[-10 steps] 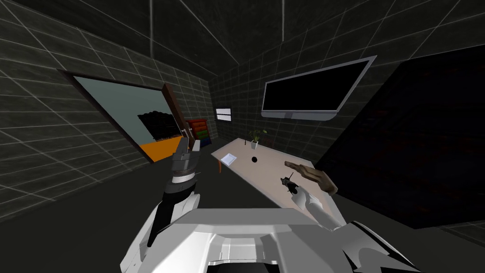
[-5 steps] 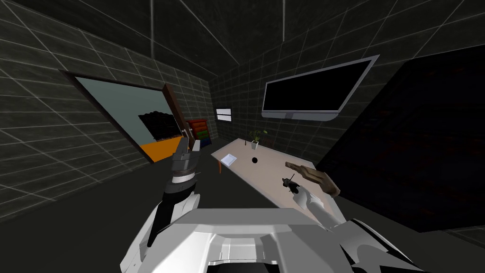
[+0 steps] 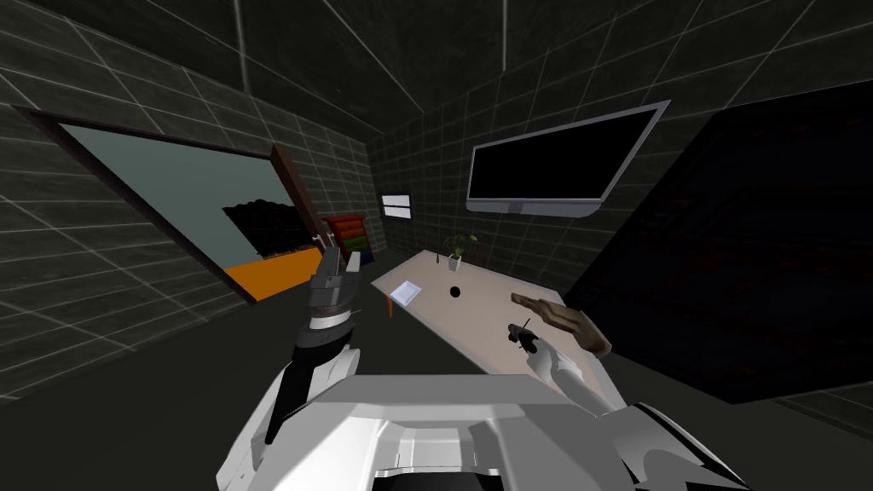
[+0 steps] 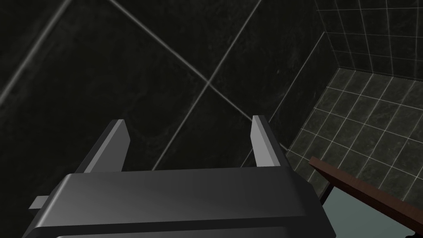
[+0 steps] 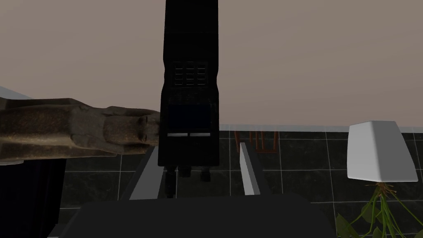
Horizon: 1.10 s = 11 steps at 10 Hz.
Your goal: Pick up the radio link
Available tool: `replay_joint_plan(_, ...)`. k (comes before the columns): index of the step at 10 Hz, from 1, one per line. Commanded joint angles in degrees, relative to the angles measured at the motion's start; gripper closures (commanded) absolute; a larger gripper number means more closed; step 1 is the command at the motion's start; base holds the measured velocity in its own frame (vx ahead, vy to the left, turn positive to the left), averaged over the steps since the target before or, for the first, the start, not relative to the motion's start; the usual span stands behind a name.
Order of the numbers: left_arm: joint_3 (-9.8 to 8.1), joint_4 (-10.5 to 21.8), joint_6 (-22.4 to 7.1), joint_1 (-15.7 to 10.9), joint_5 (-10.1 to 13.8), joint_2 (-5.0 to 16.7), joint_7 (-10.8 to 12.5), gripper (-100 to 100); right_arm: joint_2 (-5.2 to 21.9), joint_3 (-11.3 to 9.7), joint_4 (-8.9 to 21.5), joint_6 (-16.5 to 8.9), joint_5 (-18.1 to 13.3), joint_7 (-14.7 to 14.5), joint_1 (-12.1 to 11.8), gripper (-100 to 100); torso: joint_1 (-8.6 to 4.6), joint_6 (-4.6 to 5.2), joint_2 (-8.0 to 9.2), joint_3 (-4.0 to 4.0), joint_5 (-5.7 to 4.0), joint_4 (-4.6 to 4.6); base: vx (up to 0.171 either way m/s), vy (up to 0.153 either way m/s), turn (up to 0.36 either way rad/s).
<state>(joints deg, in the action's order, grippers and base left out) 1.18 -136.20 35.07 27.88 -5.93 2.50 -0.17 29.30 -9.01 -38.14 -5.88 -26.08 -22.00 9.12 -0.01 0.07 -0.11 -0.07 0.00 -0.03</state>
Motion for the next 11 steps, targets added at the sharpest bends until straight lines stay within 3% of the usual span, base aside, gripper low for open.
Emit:
replay_joint_plan(1, 0.0, 0.0, 0.0, 0.0, 0.0, 0.0, 0.0, 0, 0.0, 0.0, 0.0, 0.0, 0.0, 0.0, 0.0, 100, 0.0, 0.0, 0.0, 0.0, 0.0, 0.0, 0.005, -0.003, -0.015)
replay_joint_plan(4, 0.0, 0.0, 0.0, 0.0, 0.0, 0.0, 0.0, 0, 0.02, 0.03, -0.01, -0.01, 0.01, 0.03, 0.0, 100, -0.03, -0.05, 0.04, 0.02, -0.04, 0.0, 0.0, 0.0, 0.0)
replay_joint_plan(5, 0.0, 0.0, 0.0, 0.0, 0.0, 0.0, 0.0, 0, 0.02, 0.02, -0.01, 0.0, 0.01, 0.02, 0.0, 0, -0.03, -0.04, 0.04, 0.02, -0.04, 0.0, 0.0, 0.0, 0.0)
replay_joint_plan(6, 0.0, 0.0, 0.0, 0.0, 0.0, 0.0, 0.0, 0, 0.99, -1.16, 0.12, -0.98, 1.89, 0.29, 0.6, 100, -0.04, -0.04, 0.05, 0.02, -0.05, 0.0, -0.105, 0.017, 0.171)
replay_joint_plan(9, 0.01, 0.01, -0.01, -0.02, 0.0, 0.0, 0.0, 0, 2.49, -3.12, 0.68, -2.74, 5.0, 0.73, 2.08, 100, 0.06, -0.12, 0.51, 0.26, -0.1, 0.06, -0.146, 0.025, 0.124)
replay_joint_plan(10, 0.01, 0.01, -0.01, -0.02, 0.0, 0.0, 0.0, 0, 2.17, -2.89, 0.77, -2.21, 4.42, 0.6, 1.99, 100, 0.0, -0.09, 0.53, 0.28, -0.09, 0.08, -0.06, 0.002, 0.021)
replay_joint_plan(11, 0.0, 0.01, -0.01, -0.01, 0.0, 0.0, 0.0, 0, 2.23, -3.02, 0.81, -2.34, 4.57, 0.62, 2.07, 0, -0.05, -0.05, 0.32, 0.17, -0.1, 0.04, -0.011, 0.001, -0.006)
